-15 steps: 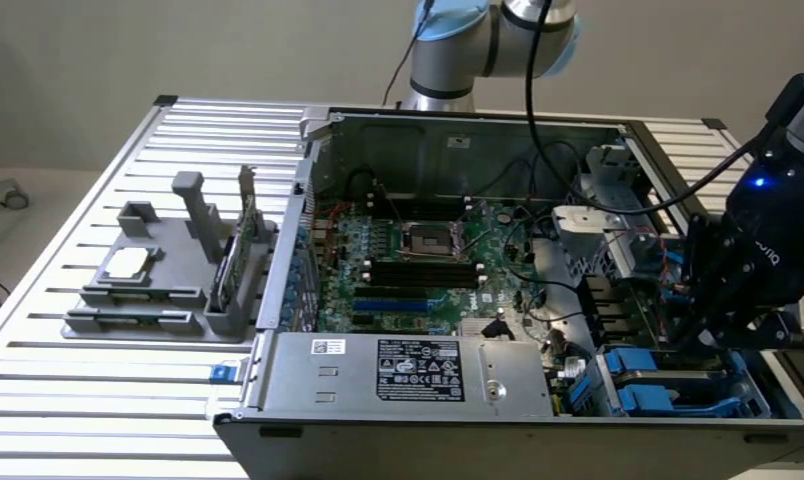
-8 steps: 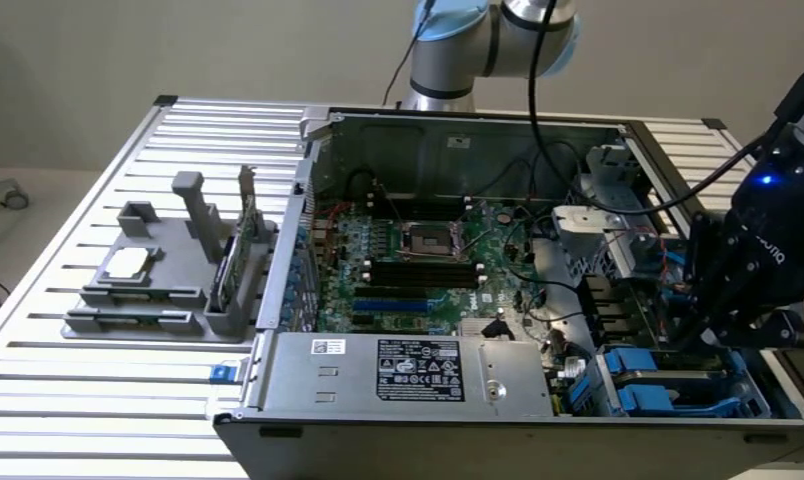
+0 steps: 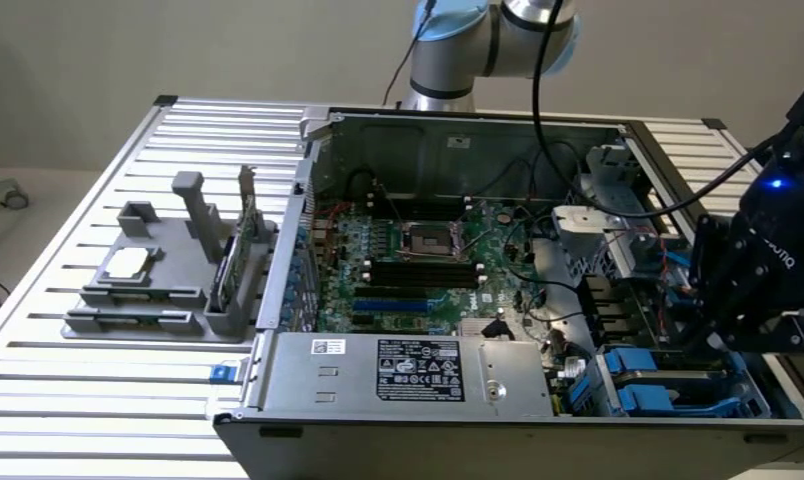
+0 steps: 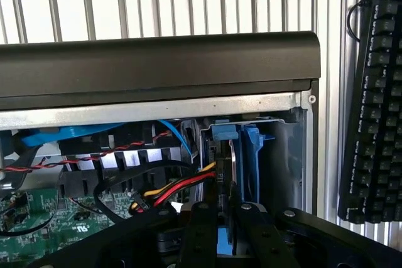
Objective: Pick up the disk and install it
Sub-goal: 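Insert the first disk wire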
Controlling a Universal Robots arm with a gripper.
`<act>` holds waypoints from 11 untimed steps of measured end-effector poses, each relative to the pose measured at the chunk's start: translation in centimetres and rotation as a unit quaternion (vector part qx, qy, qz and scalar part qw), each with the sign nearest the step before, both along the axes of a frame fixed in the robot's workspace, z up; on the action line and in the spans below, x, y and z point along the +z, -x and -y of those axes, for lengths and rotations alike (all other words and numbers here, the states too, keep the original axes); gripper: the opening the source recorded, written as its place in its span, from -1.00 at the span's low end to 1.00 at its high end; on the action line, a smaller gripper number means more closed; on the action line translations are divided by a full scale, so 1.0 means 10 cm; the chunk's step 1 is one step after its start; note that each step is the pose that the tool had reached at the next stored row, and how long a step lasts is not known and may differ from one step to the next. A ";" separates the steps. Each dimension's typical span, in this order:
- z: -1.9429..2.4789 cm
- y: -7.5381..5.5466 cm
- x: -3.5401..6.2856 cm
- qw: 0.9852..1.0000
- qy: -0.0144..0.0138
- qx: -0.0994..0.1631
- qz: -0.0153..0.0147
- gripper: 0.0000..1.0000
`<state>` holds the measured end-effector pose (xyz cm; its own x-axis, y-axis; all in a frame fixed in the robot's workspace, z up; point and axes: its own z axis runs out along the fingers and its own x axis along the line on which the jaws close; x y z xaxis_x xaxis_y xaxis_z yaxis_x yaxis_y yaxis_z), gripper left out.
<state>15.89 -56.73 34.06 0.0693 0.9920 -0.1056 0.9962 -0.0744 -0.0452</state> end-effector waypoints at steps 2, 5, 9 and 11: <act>0.002 0.00 0.000 1.000 0.000 0.003 0.000 -0.66; 0.003 0.00 0.000 1.000 0.000 0.008 0.000 -0.66; 0.003 0.00 -0.001 1.000 0.000 0.012 0.000 -0.66; 0.003 0.00 -0.001 1.000 0.000 0.013 0.000 -0.66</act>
